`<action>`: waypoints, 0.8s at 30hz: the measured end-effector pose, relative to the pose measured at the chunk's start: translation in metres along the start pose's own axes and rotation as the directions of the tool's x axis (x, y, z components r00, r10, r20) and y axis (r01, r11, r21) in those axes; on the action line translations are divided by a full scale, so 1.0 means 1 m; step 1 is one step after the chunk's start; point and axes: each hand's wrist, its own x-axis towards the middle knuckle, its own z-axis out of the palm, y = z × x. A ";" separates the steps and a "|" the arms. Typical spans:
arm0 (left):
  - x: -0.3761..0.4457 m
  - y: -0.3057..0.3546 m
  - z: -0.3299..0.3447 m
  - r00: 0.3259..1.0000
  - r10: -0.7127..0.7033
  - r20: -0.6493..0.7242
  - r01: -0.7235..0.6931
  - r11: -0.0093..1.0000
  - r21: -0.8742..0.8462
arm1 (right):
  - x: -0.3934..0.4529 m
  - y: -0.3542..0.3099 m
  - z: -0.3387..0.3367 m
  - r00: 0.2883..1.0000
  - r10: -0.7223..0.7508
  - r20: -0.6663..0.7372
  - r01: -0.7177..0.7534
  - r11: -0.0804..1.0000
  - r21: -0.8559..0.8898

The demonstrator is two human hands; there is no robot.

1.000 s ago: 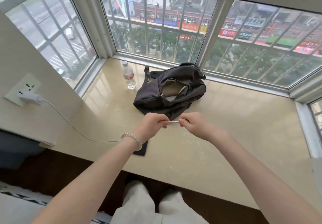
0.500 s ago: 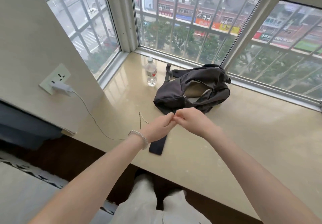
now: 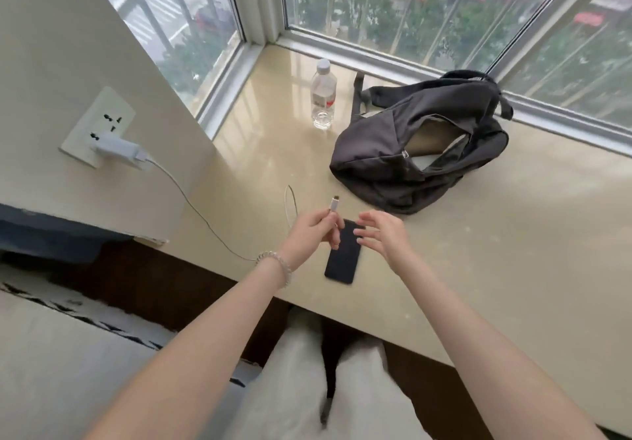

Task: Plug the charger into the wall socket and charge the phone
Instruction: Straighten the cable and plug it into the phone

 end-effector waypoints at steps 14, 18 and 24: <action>0.054 -0.076 -0.064 0.991 -0.125 -0.046 0.124 0.992 -0.022 | 0.105 0.145 0.072 0.850 -0.137 -0.509 -0.366 0.542 -0.757; 0.049 -0.079 -0.068 0.990 -0.131 -0.060 0.128 0.990 -0.055 | 0.110 0.148 0.072 0.862 -0.133 -0.489 -0.337 0.569 -0.750; 0.036 -0.060 -0.066 0.992 -0.112 -0.061 0.114 0.993 0.017 | 0.090 0.119 0.064 0.911 -0.069 -0.407 -0.186 0.812 -0.554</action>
